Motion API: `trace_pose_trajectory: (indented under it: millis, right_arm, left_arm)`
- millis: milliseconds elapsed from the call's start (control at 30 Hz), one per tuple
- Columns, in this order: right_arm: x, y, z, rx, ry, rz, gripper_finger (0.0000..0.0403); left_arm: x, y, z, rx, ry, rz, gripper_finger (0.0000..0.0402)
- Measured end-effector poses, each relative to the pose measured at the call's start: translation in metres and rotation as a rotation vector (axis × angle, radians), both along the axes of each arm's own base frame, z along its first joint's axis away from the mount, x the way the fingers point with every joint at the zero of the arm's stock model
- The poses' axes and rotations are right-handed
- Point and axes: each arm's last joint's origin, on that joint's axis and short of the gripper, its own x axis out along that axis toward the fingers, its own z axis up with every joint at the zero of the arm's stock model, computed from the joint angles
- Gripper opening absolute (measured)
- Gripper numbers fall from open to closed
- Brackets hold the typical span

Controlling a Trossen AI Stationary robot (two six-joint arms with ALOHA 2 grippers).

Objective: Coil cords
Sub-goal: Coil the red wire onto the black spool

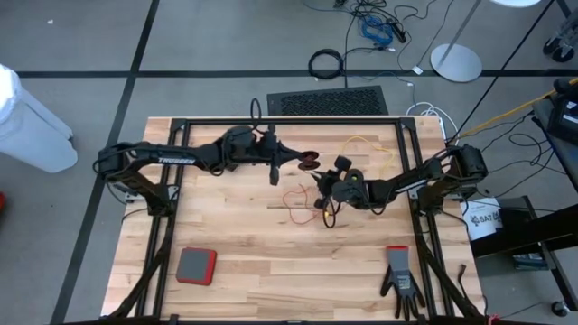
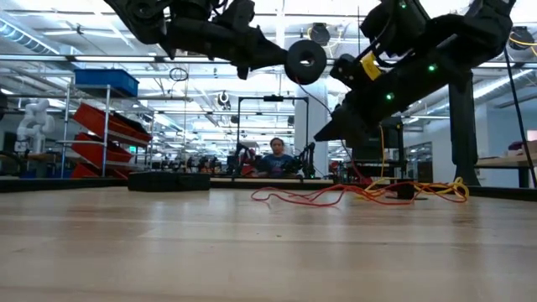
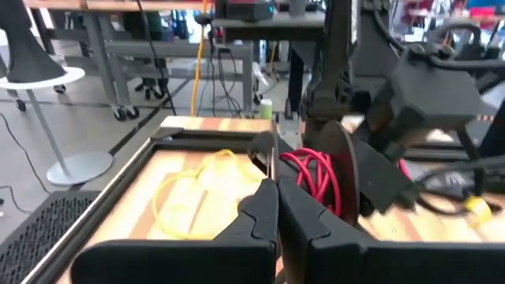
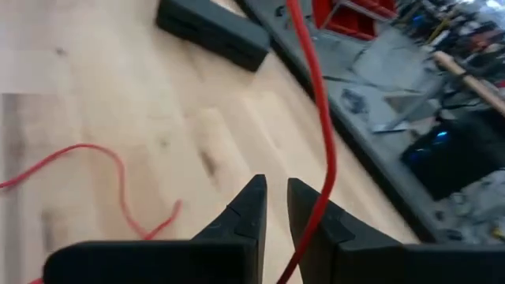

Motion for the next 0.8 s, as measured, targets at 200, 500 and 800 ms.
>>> trace_pose_trajectory:
  millis: [200, 500, 800]
  right_arm:
    - [-0.002, 0.004, -0.006, 0.095, -0.004, 0.094, 0.0045]
    - [-0.003, 0.014, -0.008, 0.139, 0.024, 0.181, 0.0059]
    - [-0.009, 0.032, -0.008, 0.144, 0.078, 0.244, 0.0059]
  left_arm:
    - [-0.003, -0.002, -0.003, 0.013, 0.059, -0.048, 0.0000]
    - [-0.005, -0.004, -0.010, -0.006, 0.130, -0.109, 0.0000]
    - [-0.006, -0.006, -0.015, 0.007, 0.176, -0.139, 0.0000]
